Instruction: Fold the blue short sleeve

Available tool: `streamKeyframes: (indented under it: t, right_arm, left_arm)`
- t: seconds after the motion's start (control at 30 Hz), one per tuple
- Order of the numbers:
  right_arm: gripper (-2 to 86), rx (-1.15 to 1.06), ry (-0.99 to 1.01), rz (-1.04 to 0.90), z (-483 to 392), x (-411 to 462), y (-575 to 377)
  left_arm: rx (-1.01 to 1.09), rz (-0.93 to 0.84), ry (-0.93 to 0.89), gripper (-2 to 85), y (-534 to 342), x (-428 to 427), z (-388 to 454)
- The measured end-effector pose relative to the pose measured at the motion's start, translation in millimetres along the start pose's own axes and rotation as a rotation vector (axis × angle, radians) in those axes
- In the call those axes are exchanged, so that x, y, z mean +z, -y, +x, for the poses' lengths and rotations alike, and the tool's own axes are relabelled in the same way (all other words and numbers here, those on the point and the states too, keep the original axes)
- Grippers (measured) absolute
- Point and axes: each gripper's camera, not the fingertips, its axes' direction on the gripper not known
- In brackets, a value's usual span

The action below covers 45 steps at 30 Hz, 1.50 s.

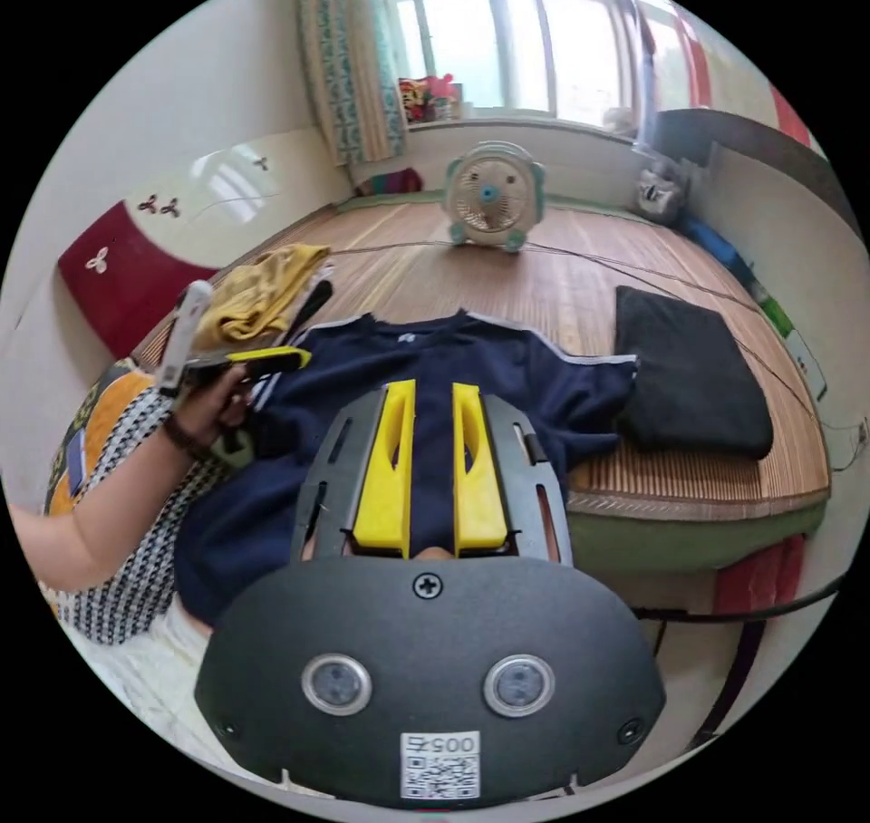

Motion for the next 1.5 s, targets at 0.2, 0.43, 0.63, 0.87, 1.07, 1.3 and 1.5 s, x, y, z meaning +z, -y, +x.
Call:
streamKeyframes:
  t: [0.2,0.43,0.63,0.87,1.07,1.3,1.5]
  right_arm:
    - [7.7,0.071,-0.103,-0.114,17,108,51]
    - [6.1,0.163,-0.254,-0.213,32,170,73]
    - [6.4,0.168,-0.295,-0.213,37,186,93]
    - [9.1,0.209,-0.195,-0.23,40,160,83]
    - [10.5,0.031,-0.014,-0.102,-31,55,-8]
    - [9.7,0.027,0.117,-0.083,-71,-23,-116]
    - [8.4,0.005,0.115,-0.105,-100,-45,-154]
  left_arm:
    - [-0.067,-0.032,0.175,5.9,21,39,14]
    - [-0.003,0.034,0.266,3.7,55,68,33]
    - [0.034,0.026,0.283,3.8,92,86,48]
    - [-0.007,0.026,0.237,6.0,61,54,41]
    - [0.011,0.123,0.023,5.5,-38,-26,44]
    - [0.116,0.043,-0.058,5.4,-123,-83,73]
    - [0.175,-0.028,0.029,4.9,-177,-96,89]
